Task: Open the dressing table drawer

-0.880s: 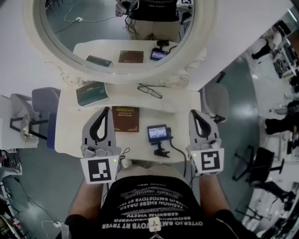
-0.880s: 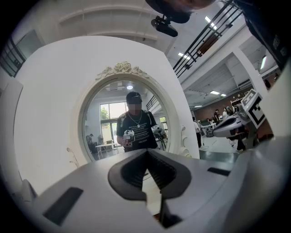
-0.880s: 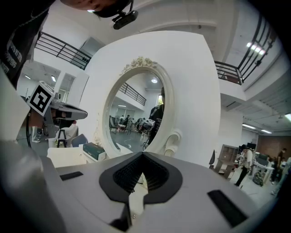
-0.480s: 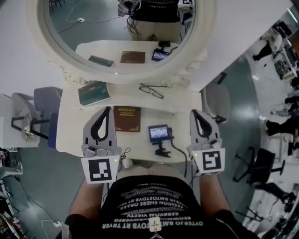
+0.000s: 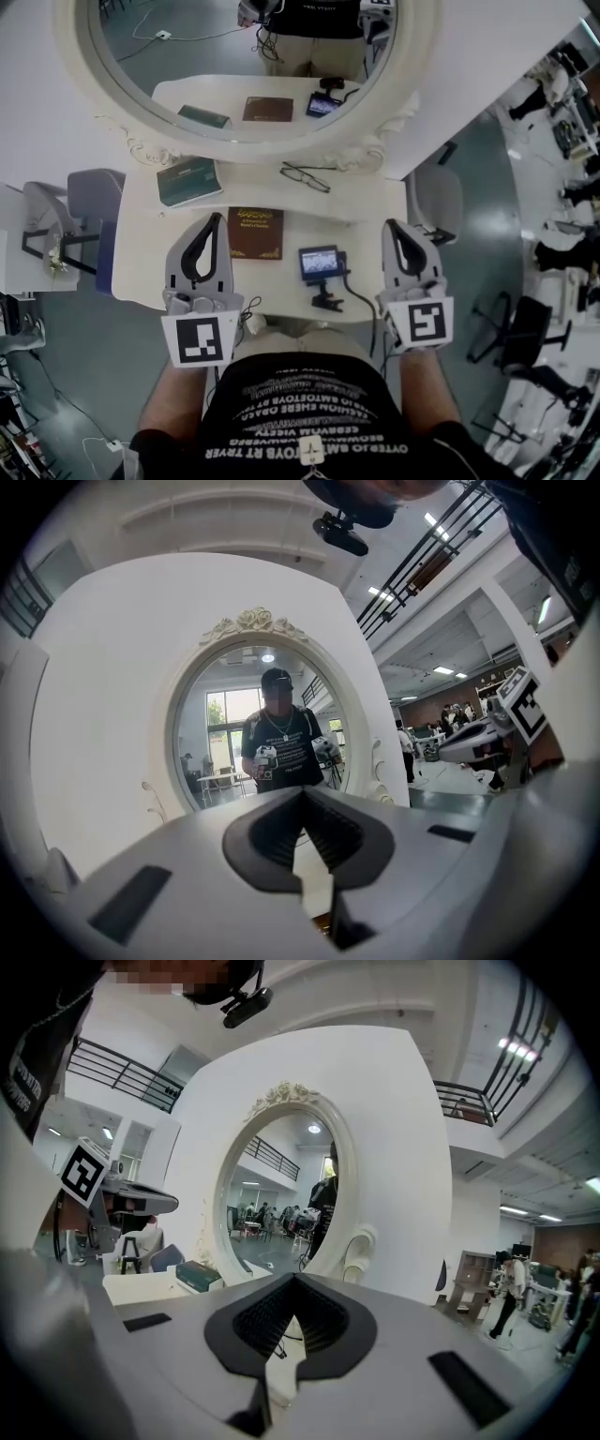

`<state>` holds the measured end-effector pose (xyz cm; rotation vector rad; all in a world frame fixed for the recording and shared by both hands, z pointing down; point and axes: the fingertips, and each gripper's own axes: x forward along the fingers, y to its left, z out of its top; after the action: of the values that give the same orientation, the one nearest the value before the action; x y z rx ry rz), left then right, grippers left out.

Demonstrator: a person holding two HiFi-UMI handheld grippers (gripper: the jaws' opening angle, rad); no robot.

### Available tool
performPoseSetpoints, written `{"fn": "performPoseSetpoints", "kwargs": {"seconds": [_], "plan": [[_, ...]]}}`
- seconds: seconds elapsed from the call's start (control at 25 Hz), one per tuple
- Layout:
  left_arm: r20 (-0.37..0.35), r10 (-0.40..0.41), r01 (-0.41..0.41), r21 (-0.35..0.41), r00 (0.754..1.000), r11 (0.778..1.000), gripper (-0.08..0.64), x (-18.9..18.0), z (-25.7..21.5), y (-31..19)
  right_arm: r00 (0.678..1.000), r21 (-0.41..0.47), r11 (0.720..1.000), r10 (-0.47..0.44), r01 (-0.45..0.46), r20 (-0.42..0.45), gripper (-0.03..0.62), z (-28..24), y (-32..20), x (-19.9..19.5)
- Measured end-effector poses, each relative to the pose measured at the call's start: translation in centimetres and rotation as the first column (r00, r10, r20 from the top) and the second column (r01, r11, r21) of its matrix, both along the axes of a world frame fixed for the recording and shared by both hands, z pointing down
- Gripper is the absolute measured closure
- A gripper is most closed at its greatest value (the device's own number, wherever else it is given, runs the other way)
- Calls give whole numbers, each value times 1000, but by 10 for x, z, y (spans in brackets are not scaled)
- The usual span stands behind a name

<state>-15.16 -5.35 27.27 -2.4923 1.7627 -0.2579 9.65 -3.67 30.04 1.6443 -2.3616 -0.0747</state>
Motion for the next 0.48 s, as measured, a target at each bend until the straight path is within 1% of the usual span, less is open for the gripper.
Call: {"fn": "performPoseSetpoints", "kwargs": {"seconds": [0.48], "plan": [[4,24,-24,-8,1000,1000,558,-6,4,2,1000,-9,1000,-1,1,-3,600,3,5,-12]]}}
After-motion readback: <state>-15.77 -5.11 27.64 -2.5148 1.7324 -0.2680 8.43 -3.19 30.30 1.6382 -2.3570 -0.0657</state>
